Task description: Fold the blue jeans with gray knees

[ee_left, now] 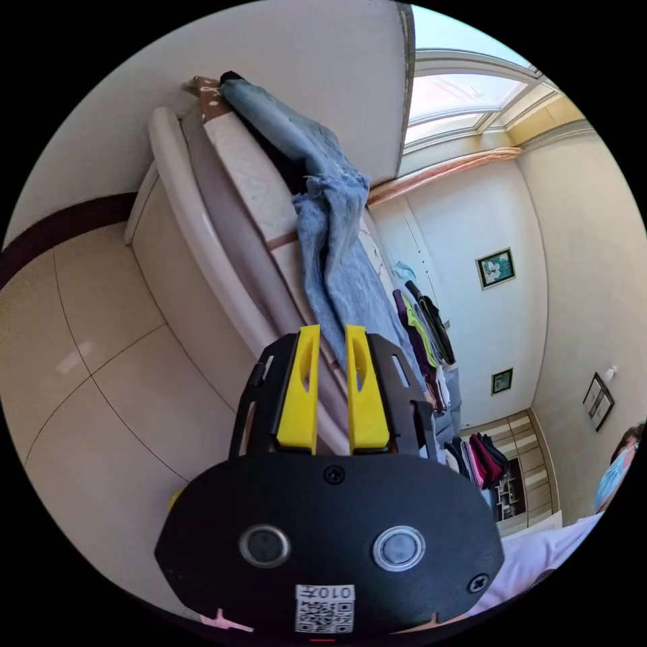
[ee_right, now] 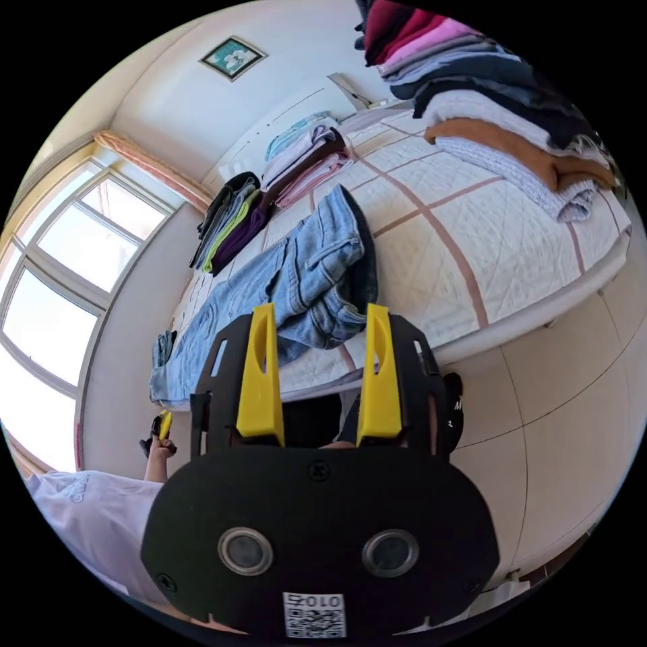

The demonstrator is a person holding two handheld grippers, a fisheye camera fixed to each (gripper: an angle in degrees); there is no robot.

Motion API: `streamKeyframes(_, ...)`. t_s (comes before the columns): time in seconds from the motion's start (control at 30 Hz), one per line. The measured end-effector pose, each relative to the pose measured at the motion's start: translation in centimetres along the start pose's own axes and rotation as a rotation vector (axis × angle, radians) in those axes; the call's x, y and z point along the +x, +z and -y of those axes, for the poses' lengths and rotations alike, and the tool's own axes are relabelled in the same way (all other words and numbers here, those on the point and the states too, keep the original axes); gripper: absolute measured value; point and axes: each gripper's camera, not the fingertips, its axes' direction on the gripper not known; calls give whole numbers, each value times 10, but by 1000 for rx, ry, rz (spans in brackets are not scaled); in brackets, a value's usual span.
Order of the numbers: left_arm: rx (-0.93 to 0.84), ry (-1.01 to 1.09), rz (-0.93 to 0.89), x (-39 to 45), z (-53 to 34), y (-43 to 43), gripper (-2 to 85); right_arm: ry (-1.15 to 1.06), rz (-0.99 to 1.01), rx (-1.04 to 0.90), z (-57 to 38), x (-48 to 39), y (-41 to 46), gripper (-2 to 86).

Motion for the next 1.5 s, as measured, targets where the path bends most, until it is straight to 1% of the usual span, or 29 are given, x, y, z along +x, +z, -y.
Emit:
streamKeyframes(0.07,-53,-2,-31,6,-7,10,46,6,15,-59,8,18,6,189)
streamKeyframes(0.13,-125,-1,-78,17,-9,32,40,-3,7,-85,14,27,13,185)
streamKeyframes(0.23,-175,9,-151,42,-13,59,31,-22,141,-116,25,31,19,138)
streamKeyframes(0.33,-142,44,-87,78,-20,68,17,-100,45,-134,38,14,9,96)
streamKeyframes(0.4,-120,57,-69,95,-22,67,11,-152,38,-99,48,5,-14,81)
streamKeyframes(0.43,-112,76,-73,107,-22,65,8,-165,45,-46,55,2,-37,74)
streamKeyframes(0.5,-126,117,-88,125,-22,61,6,-184,93,3,65,1,-66,69)
streamKeyframes(0.53,-142,157,-94,139,-23,58,5,-202,88,35,69,0,-81,67)
streamKeyframes(0.57,-153,177,-97,145,-24,57,5,-202,30,61,70,1,-93,65)
streamKeyframes(0.63,-247,227,-131,159,-33,61,4,-183,-73,85,72,15,-104,64)
streamKeyframes(0.67,-283,234,-150,159,-37,66,4,-142,-151,49,74,34,-101,63)
streamKeyframes(0.7,-347,234,-166,157,-49,75,5,-111,-174,17,75,46,-96,63)
streamKeyframes(0.73,-389,210,-151,150,-62,82,7,-41,-176,-43,74,72,-84,62)
streamKeyframes(0.77,-399,187,-136,144,-69,84,8,30,-131,-96,69,96,-70,64)
streamKeyframes(0.8,-406,143,-132,130,-81,83,9,57,-109,-114,64,105,-65,65)
streamKeyframes(0.83,-406,95,-165,115,-90,80,11,76,-109,-116,55,113,-60,67)
streamKeyframes(0.9,-393,34,-213,95,-98,70,15,68,-90,-56,43,113,-62,72)
streamKeyframes(0.97,-352,11,-204,83,-99,53,19,90,-49,15,32,114,-74,78)
streamKeyframes(1.03,-264,21,-173,78,-92,25,25,101,-47,77,24,113,-89,80)
streamKeyframes(1.1,-220,43,-159,81,-85,10,30,101,9,171,12,110,-109,87)
streamKeyframes(1.17,-210,65,-150,86,-80,6,33,43,159,260,0,99,-124,102)
streamKeyframes(1.2,-218,78,-149,88,-78,9,35,34,181,255,-1,95,-124,107)
streamKeyframes(1.27,-225,78,-156,89,-77,19,34,38,173,138,-1,81,-108,123)
streamKeyframes(1.33,-221,51,-196,88,-80,35,30,57,159,96,-2,75,-94,126)
streamKeyframes(1.4,-218,37,-203,90,-83,46,26,91,192,77,-3,73,-83,126)
streamKeyframes(1.5,-223,32,-133,95,-85,52,13,124,150,29,2,67,-66,118)
